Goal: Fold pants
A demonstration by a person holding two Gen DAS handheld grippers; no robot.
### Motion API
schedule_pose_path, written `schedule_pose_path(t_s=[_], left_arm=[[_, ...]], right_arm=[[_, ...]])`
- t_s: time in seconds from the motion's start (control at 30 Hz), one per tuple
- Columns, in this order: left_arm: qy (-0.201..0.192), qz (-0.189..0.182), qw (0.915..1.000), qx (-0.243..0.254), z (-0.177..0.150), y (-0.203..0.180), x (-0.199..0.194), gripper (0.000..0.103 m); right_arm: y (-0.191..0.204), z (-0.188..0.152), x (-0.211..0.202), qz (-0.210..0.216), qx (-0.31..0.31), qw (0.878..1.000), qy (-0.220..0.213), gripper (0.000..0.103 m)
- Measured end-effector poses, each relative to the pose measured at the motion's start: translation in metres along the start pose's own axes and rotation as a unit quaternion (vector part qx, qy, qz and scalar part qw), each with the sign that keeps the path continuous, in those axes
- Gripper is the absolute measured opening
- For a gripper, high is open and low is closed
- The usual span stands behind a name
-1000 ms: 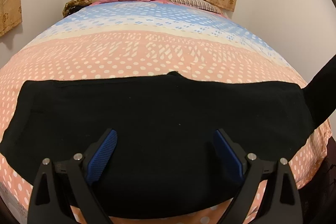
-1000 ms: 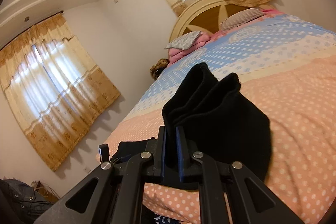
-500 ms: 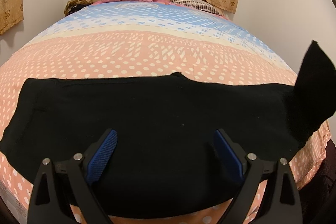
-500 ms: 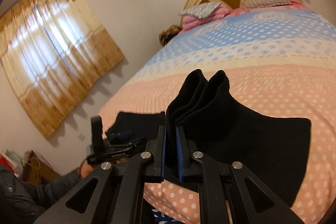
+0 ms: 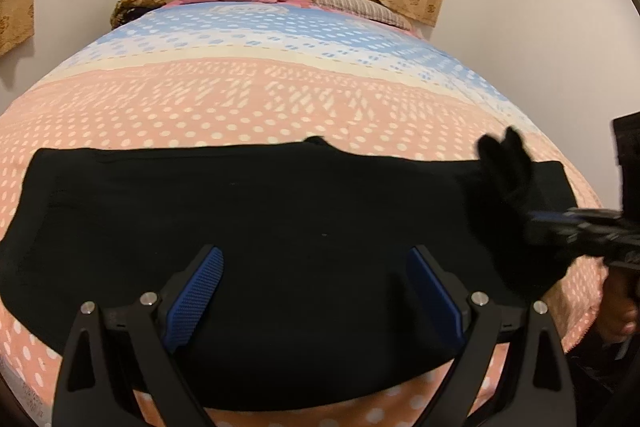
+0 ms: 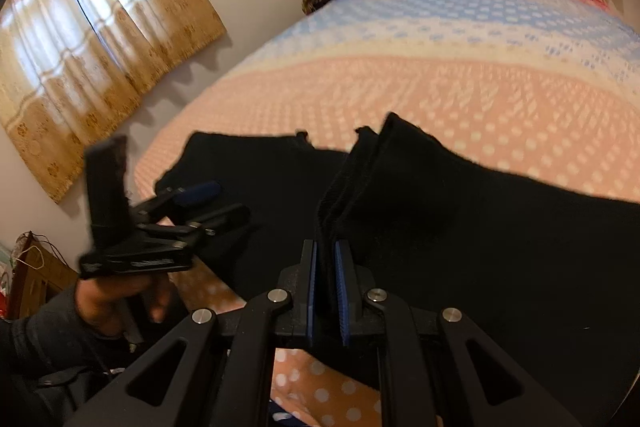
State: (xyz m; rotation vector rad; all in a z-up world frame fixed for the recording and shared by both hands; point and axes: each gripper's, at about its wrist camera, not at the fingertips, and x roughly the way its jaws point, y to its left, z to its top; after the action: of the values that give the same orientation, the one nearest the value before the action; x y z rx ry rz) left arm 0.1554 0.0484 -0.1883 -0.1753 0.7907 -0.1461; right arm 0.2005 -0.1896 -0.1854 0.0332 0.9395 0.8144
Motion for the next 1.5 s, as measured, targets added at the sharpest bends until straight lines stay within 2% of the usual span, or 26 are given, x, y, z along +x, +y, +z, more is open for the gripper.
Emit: schedule_pose_path(t_s=[0.23, 0.3, 0.33, 0.4, 0.53, 0.63, 0.7, 0.73, 0.77, 0.8, 0.83, 0.87, 0.93, 1.03, 1.2, 1.33, 1.43, 1.47, 1.5], left_arm=[[0.008, -0.031, 0.9994, 0.011, 0.001, -0.018, 0.003, 0.096], [0.012, -0.042, 0.9989, 0.017, 0.003, -0.024, 0.003, 0.096], [0.013, -0.049, 0.9985, 0.020, 0.005, -0.028, 0.004, 0.096], [0.013, -0.063, 0.9975, 0.028, 0.010, -0.036, 0.004, 0.096], [0.015, -0.094, 0.9944, 0.046, 0.020, -0.058, 0.008, 0.096], [0.028, -0.132, 0.9895, 0.052, 0.025, -0.078, 0.019, 0.093], [0.043, -0.175, 0.9823, 0.049, 0.028, -0.093, 0.030, 0.088], [0.053, -0.189, 0.9796, 0.042, 0.028, -0.098, 0.036, 0.081], [0.063, -0.195, 0.9780, 0.035, 0.029, -0.102, 0.042, 0.074], [0.073, -0.197, 0.9774, 0.029, 0.030, -0.106, 0.049, 0.072], [0.073, -0.193, 0.9782, 0.025, 0.031, -0.107, 0.052, 0.063], [0.070, -0.189, 0.9792, 0.023, 0.032, -0.108, 0.053, 0.043], [0.072, -0.198, 0.9774, 0.019, 0.032, -0.107, 0.052, 0.013], [0.056, -0.206, 0.9769, 0.015, 0.030, -0.104, 0.036, 0.012], [0.038, -0.201, 0.9789, -0.001, 0.032, -0.091, 0.019, 0.012], [0.035, -0.190, 0.9811, -0.014, 0.034, -0.077, 0.020, 0.012], [0.055, -0.189, 0.9803, -0.009, 0.029, -0.076, 0.034, 0.012], [0.062, -0.187, 0.9804, -0.007, 0.027, -0.077, 0.038, 0.012], [0.066, -0.184, 0.9807, -0.006, 0.025, -0.077, 0.043, 0.012]], right_arm=[[-0.003, -0.005, 0.017, 0.006, -0.008, 1.000, 0.016, 0.012], [-0.004, -0.004, 0.014, 0.015, -0.010, 1.000, 0.025, 0.019], [-0.005, -0.004, 0.012, 0.018, -0.009, 0.999, 0.031, 0.028], [-0.009, -0.004, -0.005, 0.007, -0.005, 0.999, 0.031, 0.033], [-0.031, -0.011, -0.056, 0.003, 0.019, 1.000, -0.006, 0.036], [-0.060, -0.022, -0.088, -0.039, 0.061, 0.996, -0.049, 0.040], [-0.090, -0.035, -0.111, -0.050, 0.125, 0.986, -0.101, 0.040], [-0.100, -0.040, -0.118, -0.050, 0.149, 0.980, -0.120, 0.040], [-0.112, -0.045, -0.124, -0.051, 0.173, 0.974, -0.139, 0.040], [-0.118, -0.048, -0.127, -0.054, 0.182, 0.971, -0.148, 0.040], [-0.122, -0.050, -0.130, -0.059, 0.185, 0.968, -0.156, 0.040], [-0.123, -0.051, -0.131, -0.061, 0.185, 0.967, -0.162, 0.040], [-0.123, -0.053, -0.133, -0.060, 0.183, 0.966, -0.172, 0.040], [-0.123, -0.057, -0.134, -0.066, 0.179, 0.964, -0.186, 0.040], [-0.123, -0.058, -0.140, -0.051, 0.174, 0.961, -0.209, 0.040], [-0.115, -0.053, -0.134, -0.032, 0.155, 0.968, -0.193, 0.041], [-0.111, -0.050, -0.109, -0.036, 0.137, 0.983, -0.120, 0.041], [-0.110, -0.052, -0.095, -0.059, 0.129, 0.986, -0.085, 0.041], [-0.111, -0.053, -0.089, -0.068, 0.128, 0.987, -0.072, 0.041]])
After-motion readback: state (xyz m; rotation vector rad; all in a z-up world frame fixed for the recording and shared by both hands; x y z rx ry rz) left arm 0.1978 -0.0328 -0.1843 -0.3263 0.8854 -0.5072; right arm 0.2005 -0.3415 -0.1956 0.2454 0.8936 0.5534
